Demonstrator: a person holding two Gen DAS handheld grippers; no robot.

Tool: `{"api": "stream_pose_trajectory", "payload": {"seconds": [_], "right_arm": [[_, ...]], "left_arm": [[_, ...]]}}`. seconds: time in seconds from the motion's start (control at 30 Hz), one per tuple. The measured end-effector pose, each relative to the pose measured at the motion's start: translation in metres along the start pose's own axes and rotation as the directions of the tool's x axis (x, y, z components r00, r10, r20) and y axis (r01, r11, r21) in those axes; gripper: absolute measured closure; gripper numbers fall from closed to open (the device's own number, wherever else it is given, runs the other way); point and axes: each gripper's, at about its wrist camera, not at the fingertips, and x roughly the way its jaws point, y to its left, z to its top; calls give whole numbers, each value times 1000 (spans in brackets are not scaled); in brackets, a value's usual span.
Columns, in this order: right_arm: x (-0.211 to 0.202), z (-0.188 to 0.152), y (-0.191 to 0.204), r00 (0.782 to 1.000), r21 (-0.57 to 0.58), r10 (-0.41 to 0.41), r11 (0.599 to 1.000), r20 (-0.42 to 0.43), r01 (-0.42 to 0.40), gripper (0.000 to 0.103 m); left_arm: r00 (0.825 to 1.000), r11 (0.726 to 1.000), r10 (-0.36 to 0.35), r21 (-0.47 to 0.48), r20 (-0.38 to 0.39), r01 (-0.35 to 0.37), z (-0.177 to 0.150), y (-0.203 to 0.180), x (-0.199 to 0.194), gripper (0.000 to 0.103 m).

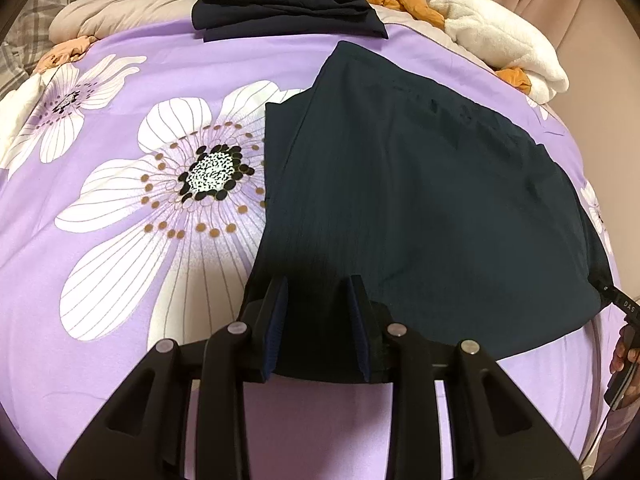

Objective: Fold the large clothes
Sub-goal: 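Open both grippers and lift them off the folded jacket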

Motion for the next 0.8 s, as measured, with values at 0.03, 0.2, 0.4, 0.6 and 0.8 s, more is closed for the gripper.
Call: {"api": "stream_pose_trajectory", "payload": {"seconds": [0.03, 0.2, 0.4, 0.6, 0.8], "right_arm": [[1, 0, 0, 1000, 10, 9, 1000, 0, -9, 71], [-16, -4, -5, 1000, 50, 24, 998, 0, -24, 66], [-50, -21, -29, 996, 174, 70, 982, 52, -78, 45], [-65, -34, -35, 996, 198, 74, 977, 57, -84, 36], [-64, -42, -40, 995, 254, 83, 963, 54, -94, 27]], "left_arm": [[1000, 1000, 3, -6, -1, -3, 0, 1, -1, 72], [1000, 1000, 2, -27, 17, -2, -12, 6, -20, 37], [994, 994, 105, -42, 44, -103, -39, 17, -45, 27], [986, 991, 136, -18, 93, -135, -57, 12, -63, 21], [985, 993, 115, 14, 127, -118, -60, -2, -71, 10]]}}
